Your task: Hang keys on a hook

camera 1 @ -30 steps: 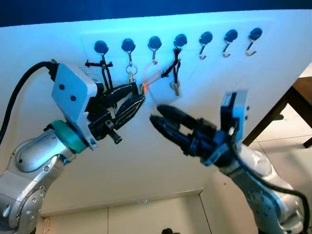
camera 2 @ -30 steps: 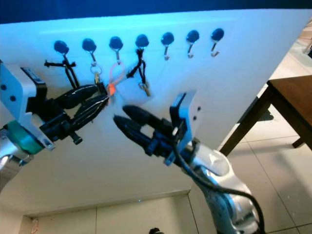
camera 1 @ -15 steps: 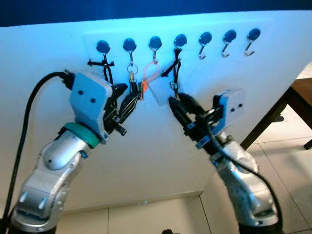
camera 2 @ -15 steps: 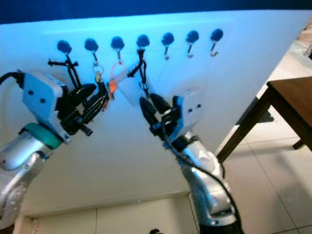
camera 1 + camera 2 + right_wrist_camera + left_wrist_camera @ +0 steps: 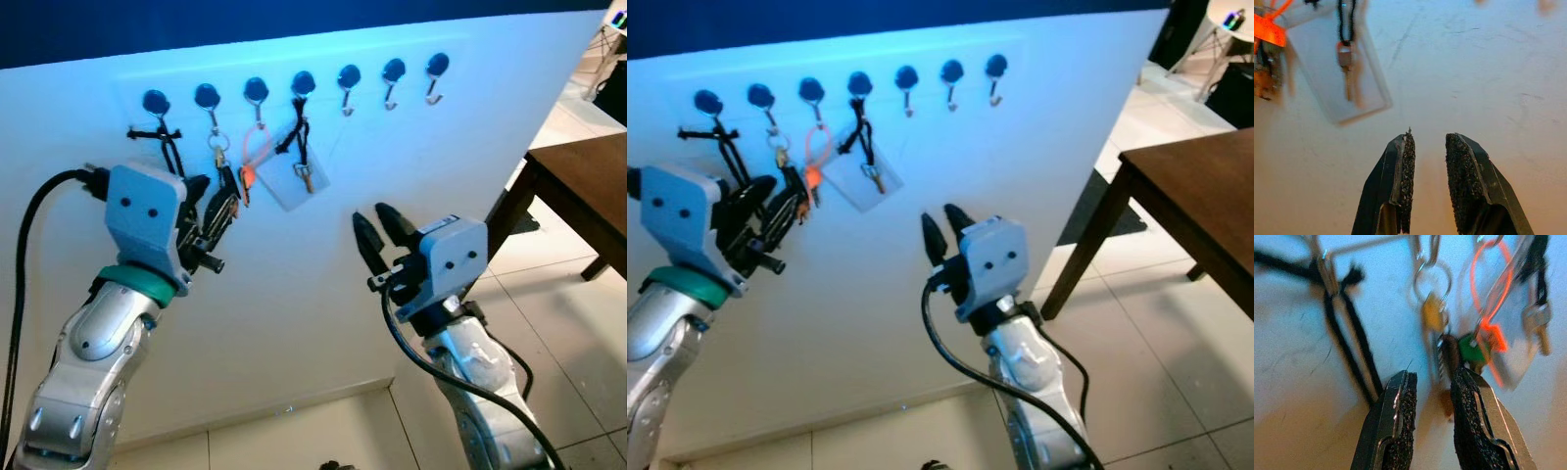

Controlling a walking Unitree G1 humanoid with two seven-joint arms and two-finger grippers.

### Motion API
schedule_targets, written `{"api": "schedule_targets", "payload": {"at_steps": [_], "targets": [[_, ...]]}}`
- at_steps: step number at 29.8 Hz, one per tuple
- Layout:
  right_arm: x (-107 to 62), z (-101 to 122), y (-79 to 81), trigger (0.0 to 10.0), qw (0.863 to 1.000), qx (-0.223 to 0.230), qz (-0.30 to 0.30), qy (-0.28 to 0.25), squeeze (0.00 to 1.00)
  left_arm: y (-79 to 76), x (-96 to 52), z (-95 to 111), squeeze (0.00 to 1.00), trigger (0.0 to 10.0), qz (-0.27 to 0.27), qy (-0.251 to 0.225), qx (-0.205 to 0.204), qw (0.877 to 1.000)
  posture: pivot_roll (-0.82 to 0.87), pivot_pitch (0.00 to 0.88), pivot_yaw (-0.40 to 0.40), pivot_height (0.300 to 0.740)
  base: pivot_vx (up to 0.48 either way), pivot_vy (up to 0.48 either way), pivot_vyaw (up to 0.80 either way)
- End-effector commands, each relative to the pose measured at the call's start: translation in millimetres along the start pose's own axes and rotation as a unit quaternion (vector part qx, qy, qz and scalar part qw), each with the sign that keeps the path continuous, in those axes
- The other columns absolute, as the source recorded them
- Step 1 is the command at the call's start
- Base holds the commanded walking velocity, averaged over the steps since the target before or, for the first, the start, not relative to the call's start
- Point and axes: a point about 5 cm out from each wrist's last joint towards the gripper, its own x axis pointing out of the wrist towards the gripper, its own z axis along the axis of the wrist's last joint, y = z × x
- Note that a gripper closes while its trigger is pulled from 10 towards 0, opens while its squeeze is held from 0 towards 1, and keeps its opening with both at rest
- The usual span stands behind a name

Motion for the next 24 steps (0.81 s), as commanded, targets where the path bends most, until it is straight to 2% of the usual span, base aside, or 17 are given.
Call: {"api": "schedule_targets", "payload": {"at_steps": [1, 2, 3, 6, 9, 16, 24], "targets": [[-1.9, 1.6, -0.2, 10.0, 1.0, -0.003, -0.005, -0.004, 0.0, 12.8, -3.9, -10.8, 0.0, 10.0, 0.042, 0.031, 0.011, 0.999, -0.15, 0.065, 0.101, 0.74, 0.0, 0.0, 0.0], [-1.9, 1.6, -0.2, 10.0, 1.0, -0.003, -0.005, -0.004, 0.0, 12.8, -3.9, -10.8, 0.0, 10.0, 0.042, 0.031, 0.011, 0.999, -0.15, 0.065, 0.101, 0.74, 0.0, 0.0, 0.0], [-6.0, -2.3, -7.6, 10.0, 0.999, -0.006, -0.033, 0.008, 0.0, 13.1, -5.9, -13.2, 0.0, 10.0, 0.057, 0.035, 0.009, 0.998, -0.14, 0.063, 0.099, 0.74, 0.0, 0.0, 0.0], [-6.0, -2.3, -7.6, 10.0, 0.999, -0.006, -0.033, 0.008, 0.0, 13.1, -5.9, -13.2, 0.0, 10.0, 0.057, 0.035, 0.009, 0.998, -0.14, 0.063, 0.099, 0.74, 0.0, 0.0, 0.0], [-5.3, -9.2, -14.5, 10.0, 0.997, -0.012, -0.068, 0.021, 0.0, 12.6, -5.7, -19.0, 0.0, 10.0, 0.077, 0.043, 0.007, 0.996, -0.15, 0.053, 0.104, 0.74, 0.0, 0.0, 0.0], [-0.5, -11.7, -12.9, 10.0, 0.997, -0.012, -0.075, 0.019, 0.0, 13.6, -4.3, -21.1, 0.0, 10.0, 0.085, 0.045, 0.007, 0.995, -0.15, 0.052, 0.106, 0.74, 0.0, 0.0, 0.0], [5.3, -12.7, -10.4, 10.0, 0.997, -0.013, -0.081, 0.014, 0.0, 17.4, -6.2, -18.5, 0.0, 10.0, 0.088, 0.041, 0.012, 0.995, -0.1, 0.056, 0.111, 0.74, -0.351, 0.0, 0.0]]}}
